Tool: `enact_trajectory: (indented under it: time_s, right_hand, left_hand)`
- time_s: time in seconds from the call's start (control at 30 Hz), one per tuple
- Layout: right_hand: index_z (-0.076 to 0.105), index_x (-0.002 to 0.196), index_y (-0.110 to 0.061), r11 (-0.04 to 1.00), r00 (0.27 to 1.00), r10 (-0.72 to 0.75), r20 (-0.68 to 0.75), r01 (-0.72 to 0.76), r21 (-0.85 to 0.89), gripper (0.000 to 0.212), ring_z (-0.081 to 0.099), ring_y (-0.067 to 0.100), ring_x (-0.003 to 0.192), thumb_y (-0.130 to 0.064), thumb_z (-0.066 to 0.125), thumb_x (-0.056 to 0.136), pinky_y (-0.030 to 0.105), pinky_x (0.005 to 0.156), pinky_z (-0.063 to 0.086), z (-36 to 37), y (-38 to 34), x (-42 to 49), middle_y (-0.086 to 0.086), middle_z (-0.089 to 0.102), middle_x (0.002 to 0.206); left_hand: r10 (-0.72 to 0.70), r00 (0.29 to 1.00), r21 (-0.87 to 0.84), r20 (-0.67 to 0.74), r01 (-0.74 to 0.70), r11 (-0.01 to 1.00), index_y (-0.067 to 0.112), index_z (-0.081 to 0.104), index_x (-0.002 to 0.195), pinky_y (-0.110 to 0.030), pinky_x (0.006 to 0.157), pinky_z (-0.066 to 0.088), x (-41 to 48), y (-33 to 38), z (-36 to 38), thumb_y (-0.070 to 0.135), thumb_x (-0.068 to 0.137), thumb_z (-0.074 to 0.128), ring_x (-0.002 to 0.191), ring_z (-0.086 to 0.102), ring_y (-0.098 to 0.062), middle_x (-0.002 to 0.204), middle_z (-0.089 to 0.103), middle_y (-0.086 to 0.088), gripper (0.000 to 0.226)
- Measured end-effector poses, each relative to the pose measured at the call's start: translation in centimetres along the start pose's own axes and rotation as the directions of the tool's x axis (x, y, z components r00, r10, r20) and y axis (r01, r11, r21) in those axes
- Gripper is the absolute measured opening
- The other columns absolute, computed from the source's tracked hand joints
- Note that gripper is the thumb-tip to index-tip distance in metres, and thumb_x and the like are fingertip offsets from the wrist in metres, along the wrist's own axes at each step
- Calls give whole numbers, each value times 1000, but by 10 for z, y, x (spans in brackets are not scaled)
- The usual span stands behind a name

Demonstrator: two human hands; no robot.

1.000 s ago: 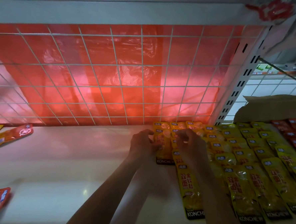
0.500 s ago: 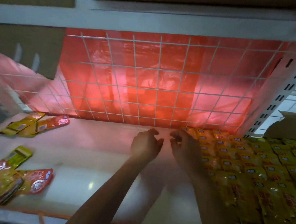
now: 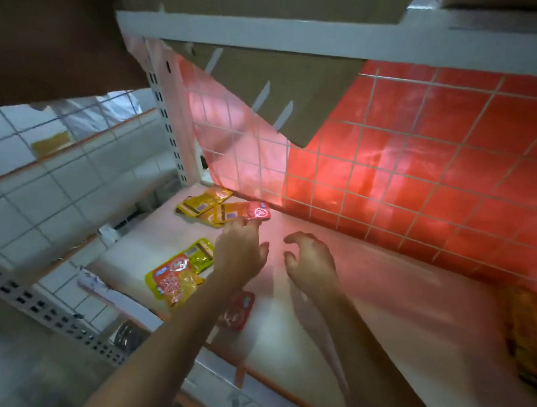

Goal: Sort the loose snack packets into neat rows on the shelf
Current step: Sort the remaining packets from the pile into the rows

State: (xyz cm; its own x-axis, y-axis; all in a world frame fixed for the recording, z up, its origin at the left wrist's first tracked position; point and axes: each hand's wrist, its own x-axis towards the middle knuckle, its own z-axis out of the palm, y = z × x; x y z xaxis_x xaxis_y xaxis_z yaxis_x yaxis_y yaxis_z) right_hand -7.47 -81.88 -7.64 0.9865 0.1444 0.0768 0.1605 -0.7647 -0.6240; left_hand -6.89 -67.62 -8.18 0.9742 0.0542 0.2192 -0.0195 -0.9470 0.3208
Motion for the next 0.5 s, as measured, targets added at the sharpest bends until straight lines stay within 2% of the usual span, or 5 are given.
enact_trajectory:
  time_s: [0.07,0.13,0.27,0.4,0.5]
  right_hand:
    - [60,124,-14,1000,999,-12,42,12,-20,34,51,24,119,-16,54,90,24,99,33,18,-18,19,7,57,130]
    - [56,127,-13,999,998,3,68,-1,-39,36,48,26,121,-17,53,91,26,100,32,35,-33,38,10,52,132]
    - [46,135,-12,999,998,5,59,-2,-53,44,43,29,127,-14,49,91,29,98,34,65,-54,76,10,40,143]
    - [44,139,-22,1000,996,22,91,-21,-12,44,39,26,132,-29,49,96,35,98,39,84,-65,101,3,34,147]
    - [40,141,-27,990,981,-1,193,28,-139,47,37,25,134,-38,46,96,37,95,41,97,-64,110,-1,29,149]
  left_hand:
    - [-32,999,22,-5,33,999,-2,60,114,-49,84,47,16,-32,0,24,83,64,104,53,-45,109,57,-27,41]
    - [-69,997,50,-24,70,996,-2,59,112,-49,83,46,35,-58,-2,24,86,55,105,52,-45,111,56,-27,36]
    - [-150,989,112,1,148,983,3,53,117,-44,95,37,73,-105,-1,22,94,47,114,47,-36,121,53,-19,30]
    - [-151,988,72,14,150,986,0,53,116,-47,95,41,97,-138,6,30,91,53,113,49,-38,120,54,-21,39]
    - [-146,986,60,77,142,988,6,52,119,-43,92,42,104,-144,10,40,90,54,111,53,-35,117,57,-17,45]
